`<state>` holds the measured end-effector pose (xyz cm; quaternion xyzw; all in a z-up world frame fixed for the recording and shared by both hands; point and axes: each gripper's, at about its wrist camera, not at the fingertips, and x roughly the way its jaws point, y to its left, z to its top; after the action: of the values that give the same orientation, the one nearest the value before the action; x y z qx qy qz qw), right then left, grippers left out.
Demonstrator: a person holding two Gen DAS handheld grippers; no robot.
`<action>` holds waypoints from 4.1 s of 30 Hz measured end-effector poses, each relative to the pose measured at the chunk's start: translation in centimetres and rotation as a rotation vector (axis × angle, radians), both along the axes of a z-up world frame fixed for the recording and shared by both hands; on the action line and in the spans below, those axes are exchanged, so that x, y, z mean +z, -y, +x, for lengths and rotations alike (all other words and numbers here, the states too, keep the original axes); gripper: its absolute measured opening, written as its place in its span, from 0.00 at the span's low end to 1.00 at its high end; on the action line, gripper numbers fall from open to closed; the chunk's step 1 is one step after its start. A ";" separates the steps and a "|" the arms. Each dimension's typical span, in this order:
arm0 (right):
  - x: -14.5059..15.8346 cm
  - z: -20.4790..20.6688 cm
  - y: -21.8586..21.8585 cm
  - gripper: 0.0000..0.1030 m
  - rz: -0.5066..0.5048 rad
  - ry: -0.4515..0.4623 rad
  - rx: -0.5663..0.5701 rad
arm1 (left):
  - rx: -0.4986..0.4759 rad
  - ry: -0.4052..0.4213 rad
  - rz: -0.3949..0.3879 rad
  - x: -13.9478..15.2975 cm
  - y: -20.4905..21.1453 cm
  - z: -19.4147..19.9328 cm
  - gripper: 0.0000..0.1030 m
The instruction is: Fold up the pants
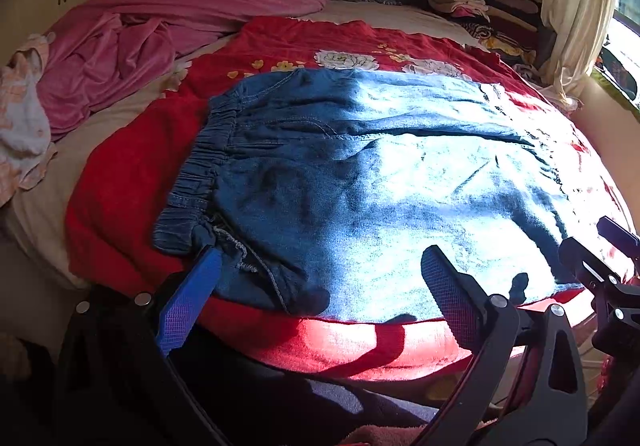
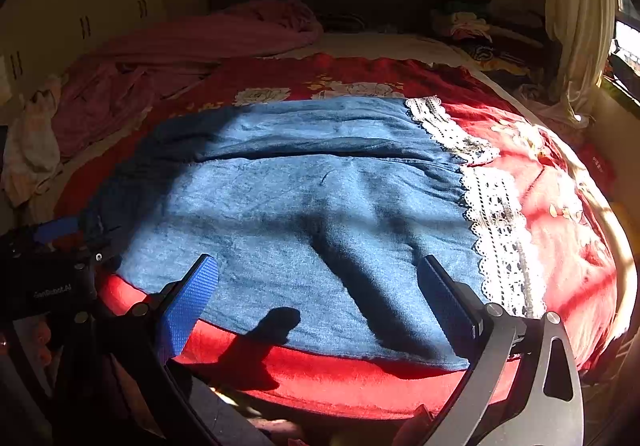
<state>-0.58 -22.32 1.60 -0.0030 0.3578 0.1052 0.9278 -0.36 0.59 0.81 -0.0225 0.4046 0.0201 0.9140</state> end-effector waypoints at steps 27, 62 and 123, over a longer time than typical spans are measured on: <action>0.5 1.2 -0.2 0.96 -0.024 -0.008 0.026 | -0.016 0.018 -0.020 0.7 -0.4 1.2 0.91; 0.6 25.2 -8.6 0.96 -0.145 -0.111 0.376 | 0.009 -0.149 -0.078 -3.0 -13.9 22.0 0.91; 1.6 5.7 -10.2 0.05 -0.043 -0.039 0.683 | -0.086 0.151 -0.079 0.5 -10.0 2.7 0.32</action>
<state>5.11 -12.11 3.24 -0.1400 0.3561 0.4023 0.8317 2.31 10.63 1.33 -0.0425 0.3357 -0.0370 0.9403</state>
